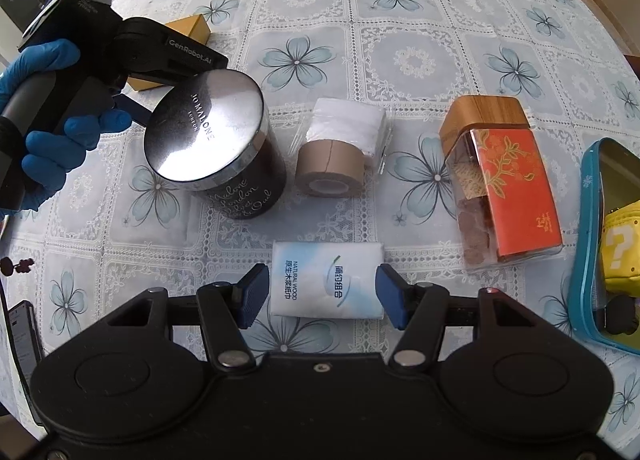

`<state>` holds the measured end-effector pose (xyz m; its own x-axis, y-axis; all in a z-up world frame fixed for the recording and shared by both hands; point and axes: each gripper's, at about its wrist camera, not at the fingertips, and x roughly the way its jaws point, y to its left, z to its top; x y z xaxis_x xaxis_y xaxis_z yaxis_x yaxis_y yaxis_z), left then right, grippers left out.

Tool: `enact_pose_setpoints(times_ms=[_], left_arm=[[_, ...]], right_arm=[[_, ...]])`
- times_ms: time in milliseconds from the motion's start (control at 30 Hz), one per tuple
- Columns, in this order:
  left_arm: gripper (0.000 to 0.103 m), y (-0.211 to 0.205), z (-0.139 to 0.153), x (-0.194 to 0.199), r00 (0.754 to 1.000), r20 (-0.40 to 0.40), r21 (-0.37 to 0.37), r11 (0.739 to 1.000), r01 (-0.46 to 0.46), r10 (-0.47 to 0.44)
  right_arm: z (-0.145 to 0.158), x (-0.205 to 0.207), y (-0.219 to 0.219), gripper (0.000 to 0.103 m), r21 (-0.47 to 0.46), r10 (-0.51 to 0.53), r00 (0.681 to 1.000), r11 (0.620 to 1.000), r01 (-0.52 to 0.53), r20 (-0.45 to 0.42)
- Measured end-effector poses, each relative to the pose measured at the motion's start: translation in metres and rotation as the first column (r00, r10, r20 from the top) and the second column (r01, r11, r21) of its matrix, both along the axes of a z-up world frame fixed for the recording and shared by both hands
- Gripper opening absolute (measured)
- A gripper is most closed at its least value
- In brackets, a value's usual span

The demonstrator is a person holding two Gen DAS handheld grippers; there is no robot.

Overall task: Organize soft objects
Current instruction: 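Lower the left tool toward the black fuzzy plush beside the jar, then close the left tool on the black fuzzy plush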

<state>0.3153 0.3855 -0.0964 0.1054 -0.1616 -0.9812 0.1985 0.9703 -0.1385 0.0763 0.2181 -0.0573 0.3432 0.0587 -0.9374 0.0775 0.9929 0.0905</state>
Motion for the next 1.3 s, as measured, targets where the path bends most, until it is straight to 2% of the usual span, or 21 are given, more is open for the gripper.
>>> enact_pose_setpoints(times_ms=[167,333,467,567,733,867,933,1033,1133,1300], left_arm=[[0.094,0.001,-0.002,-0.004,1.000,0.002,0.038,0.999,-0.025,0.025],[0.093,0.034,0.000,-0.022,0.996,0.003,0.070,0.993,-0.092,0.092],[0.092,0.045,-0.002,-0.055,0.999,0.048,0.154,0.988,-0.027,0.019],[0.092,0.049,0.001,-0.082,0.992,0.103,0.179,0.982,0.058,-0.077],[0.092,0.068,0.023,-0.125,0.966,0.215,0.129,0.984,0.120,-0.146],[0.093,0.065,0.029,-0.136,0.947,0.275,0.097,0.985,0.146,-0.167],[0.093,0.056,0.031,-0.138,0.932,0.309,0.097,0.981,0.168,-0.190],[0.094,0.043,0.036,-0.142,0.883,0.384,0.100,0.963,0.250,-0.269],[0.095,0.029,0.028,-0.136,0.845,0.389,0.107,0.929,0.354,-0.367],[0.093,0.008,0.016,-0.130,0.781,0.408,0.194,0.881,0.431,-0.472]], right_arm=[[0.000,-0.002,0.000,0.057,-0.002,0.003,1.000,1.000,-0.003,-0.001],[0.003,-0.005,-0.004,0.057,0.008,-0.006,1.000,1.000,0.006,0.005],[0.001,-0.004,-0.008,0.057,0.012,-0.013,1.000,1.000,0.013,0.001],[-0.001,-0.003,-0.010,0.057,0.032,-0.016,1.000,0.999,0.016,-0.009],[0.004,-0.005,-0.011,0.057,0.020,-0.016,1.000,1.000,0.016,0.011],[0.003,-0.006,-0.013,0.057,0.019,-0.024,1.000,1.000,0.024,0.008],[0.002,-0.007,-0.014,0.057,0.020,-0.027,1.000,0.999,0.027,0.004],[0.003,-0.008,-0.014,0.057,0.021,-0.030,1.000,0.999,0.030,0.005],[0.003,-0.009,-0.014,0.057,0.019,-0.040,0.999,0.999,0.040,0.006],[0.003,-0.010,-0.016,0.057,0.014,-0.055,0.998,0.998,0.055,0.004]])
